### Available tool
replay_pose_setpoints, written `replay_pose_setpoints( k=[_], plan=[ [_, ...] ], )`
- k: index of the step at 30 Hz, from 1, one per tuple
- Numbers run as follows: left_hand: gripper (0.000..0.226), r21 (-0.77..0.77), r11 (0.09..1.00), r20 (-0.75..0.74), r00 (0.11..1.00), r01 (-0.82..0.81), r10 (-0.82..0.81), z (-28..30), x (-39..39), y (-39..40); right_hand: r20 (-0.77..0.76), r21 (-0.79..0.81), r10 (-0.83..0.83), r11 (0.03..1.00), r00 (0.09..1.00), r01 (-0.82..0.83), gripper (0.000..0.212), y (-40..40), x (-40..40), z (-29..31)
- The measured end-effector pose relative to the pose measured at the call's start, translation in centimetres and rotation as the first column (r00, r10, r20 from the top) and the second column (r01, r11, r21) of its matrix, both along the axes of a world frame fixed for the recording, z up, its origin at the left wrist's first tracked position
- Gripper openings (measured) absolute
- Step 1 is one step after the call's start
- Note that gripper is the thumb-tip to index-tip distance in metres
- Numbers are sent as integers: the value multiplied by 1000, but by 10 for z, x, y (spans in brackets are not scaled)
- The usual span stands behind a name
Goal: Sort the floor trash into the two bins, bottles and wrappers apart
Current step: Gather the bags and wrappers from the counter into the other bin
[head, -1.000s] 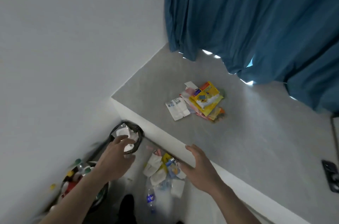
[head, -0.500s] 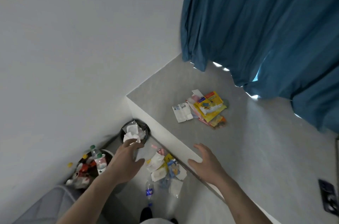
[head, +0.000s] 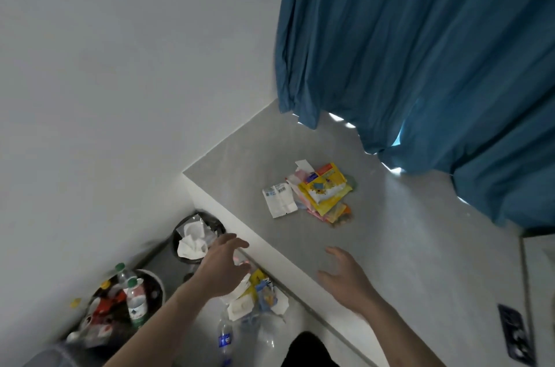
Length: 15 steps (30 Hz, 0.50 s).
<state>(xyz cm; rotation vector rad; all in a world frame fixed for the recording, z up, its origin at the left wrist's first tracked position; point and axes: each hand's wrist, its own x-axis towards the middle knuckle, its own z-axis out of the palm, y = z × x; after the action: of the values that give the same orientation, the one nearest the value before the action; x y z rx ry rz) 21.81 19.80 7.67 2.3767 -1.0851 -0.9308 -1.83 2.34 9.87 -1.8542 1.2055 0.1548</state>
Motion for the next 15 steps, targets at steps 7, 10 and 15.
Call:
replay_pose_setpoints(
  k=[7, 10, 15],
  plan=[
    [49, 74, 994, -14, 997, -78, 79, -32, -3, -108, 14, 82, -55, 995, 998, 54, 48, -132, 29, -38],
    [51, 140, 980, -38, 988, -144, 151, -57, -3, -161, -34, 161, -91, 982, 995, 95, 27, -203, 47, -69],
    [65, 325, 940, 1, 994, -106, 112, -111, 4, -251, -21, 221, -201, 954, 979, 201, 47, -293, 88, -118]
  ],
)
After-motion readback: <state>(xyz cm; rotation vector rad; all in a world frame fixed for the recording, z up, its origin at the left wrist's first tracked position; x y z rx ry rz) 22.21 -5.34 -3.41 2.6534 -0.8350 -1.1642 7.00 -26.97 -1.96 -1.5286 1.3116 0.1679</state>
